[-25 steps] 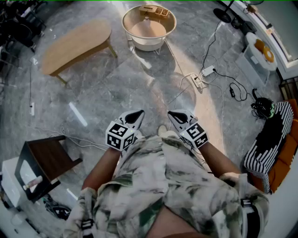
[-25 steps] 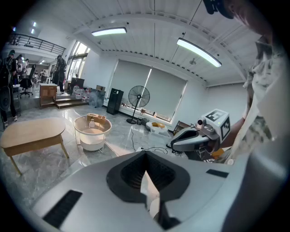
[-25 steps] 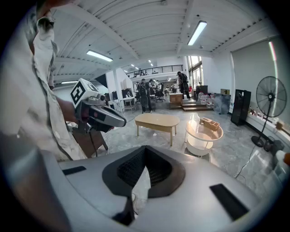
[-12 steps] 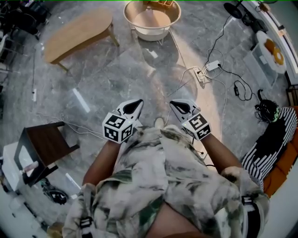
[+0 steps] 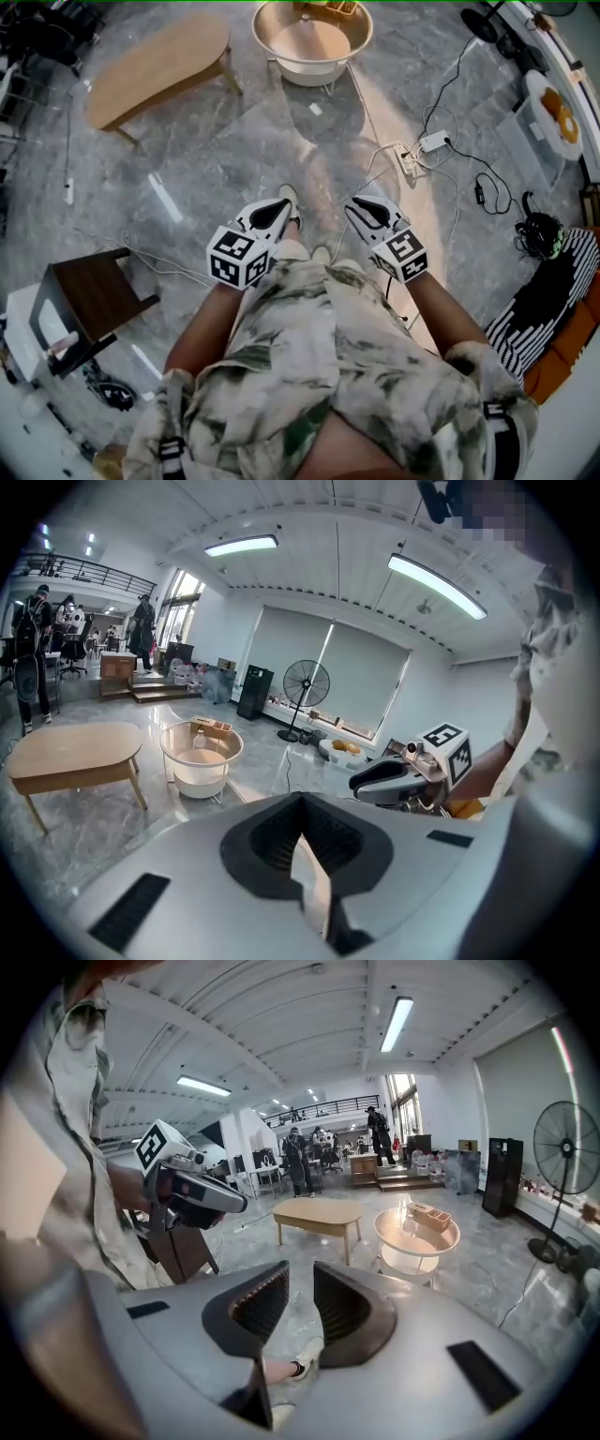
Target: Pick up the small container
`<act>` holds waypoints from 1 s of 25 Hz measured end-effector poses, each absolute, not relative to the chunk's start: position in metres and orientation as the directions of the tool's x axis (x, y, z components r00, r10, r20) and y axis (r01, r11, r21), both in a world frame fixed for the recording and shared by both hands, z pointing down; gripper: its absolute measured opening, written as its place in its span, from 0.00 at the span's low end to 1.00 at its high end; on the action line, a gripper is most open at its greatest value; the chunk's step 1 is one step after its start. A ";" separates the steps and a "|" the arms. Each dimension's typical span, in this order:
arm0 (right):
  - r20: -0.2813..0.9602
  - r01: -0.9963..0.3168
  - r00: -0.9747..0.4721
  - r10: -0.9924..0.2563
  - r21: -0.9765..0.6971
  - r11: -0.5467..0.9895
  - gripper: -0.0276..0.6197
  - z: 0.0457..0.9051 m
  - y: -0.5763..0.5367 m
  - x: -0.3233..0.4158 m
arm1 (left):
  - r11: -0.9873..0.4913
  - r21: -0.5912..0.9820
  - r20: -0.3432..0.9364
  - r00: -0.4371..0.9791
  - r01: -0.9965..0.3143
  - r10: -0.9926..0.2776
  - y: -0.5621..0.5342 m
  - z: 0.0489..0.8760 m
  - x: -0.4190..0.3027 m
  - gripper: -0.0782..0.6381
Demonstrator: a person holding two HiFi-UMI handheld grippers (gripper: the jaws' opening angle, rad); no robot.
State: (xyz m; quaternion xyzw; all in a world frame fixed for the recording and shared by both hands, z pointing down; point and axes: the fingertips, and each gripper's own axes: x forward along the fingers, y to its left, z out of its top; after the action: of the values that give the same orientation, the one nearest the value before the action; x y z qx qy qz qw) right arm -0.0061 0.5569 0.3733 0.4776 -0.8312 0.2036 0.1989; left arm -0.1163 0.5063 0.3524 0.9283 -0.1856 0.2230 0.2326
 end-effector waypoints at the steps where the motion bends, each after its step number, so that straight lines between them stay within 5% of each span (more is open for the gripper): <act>1: 0.531 -0.877 -0.460 -0.712 -0.146 0.458 0.20 0.376 0.546 -0.004 | -0.822 0.349 0.498 0.832 -0.451 -0.245 0.493 0.355 -0.115 0.14; 25: 0.609 -0.917 -0.349 -0.713 -0.063 0.395 0.17 0.374 0.244 0.021 | -0.870 0.361 0.450 0.880 -0.336 -0.153 0.204 0.371 -0.087 0.14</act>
State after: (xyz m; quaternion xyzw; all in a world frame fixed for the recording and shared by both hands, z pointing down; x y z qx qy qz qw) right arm 0.0207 0.2442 0.3743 0.5118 -0.7959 0.2020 0.2526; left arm -0.0875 0.2038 0.3706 0.9443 -0.1296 0.2081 0.2198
